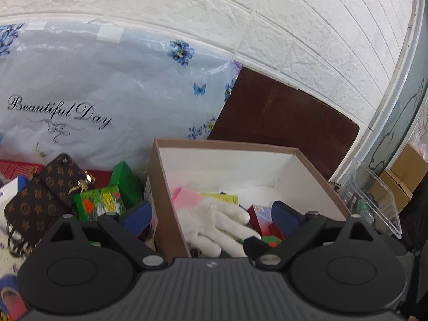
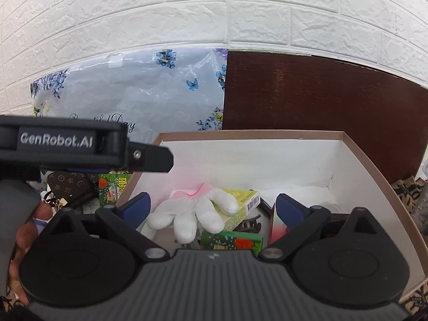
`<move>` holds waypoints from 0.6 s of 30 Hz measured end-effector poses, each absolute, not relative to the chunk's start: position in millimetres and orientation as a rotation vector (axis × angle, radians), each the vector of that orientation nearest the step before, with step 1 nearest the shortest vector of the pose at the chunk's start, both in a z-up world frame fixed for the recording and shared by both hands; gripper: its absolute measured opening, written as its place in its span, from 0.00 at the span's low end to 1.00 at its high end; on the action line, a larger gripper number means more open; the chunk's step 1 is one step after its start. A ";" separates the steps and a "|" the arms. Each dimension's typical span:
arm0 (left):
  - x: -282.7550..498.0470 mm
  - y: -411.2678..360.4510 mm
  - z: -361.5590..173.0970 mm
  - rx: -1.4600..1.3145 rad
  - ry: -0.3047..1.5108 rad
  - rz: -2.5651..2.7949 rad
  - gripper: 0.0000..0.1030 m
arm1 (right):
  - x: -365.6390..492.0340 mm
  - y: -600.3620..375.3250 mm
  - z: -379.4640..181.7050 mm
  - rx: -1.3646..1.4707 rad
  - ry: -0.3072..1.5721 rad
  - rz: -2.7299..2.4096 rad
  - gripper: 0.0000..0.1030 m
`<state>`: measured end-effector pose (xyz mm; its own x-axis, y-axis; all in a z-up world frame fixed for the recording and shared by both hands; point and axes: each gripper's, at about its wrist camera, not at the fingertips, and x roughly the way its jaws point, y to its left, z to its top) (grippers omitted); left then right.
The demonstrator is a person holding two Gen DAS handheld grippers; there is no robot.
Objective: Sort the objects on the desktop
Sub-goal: 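Carry the white glove into the brown box and release it, then withdraw both tools from the box toward the marker and watch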
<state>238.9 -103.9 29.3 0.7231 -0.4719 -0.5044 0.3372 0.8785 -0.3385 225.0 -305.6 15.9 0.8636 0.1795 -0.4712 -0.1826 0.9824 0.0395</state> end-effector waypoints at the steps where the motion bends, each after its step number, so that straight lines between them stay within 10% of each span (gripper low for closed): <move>1: 235.1 -103.1 29.4 -0.238 0.629 -0.447 0.96 | 221.4 -305.4 16.7 -0.005 0.491 0.186 0.95; 18: 137.1 -82.4 55.0 -0.165 0.553 -0.406 0.98 | 142.7 -284.2 40.3 -0.008 0.451 0.171 0.98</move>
<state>137.1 -82.4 55.0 0.7745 -0.4165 -0.4760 0.3293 0.9081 -0.2588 142.7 -284.2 40.3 0.8861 0.1627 -0.4340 -0.1663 0.9856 0.0299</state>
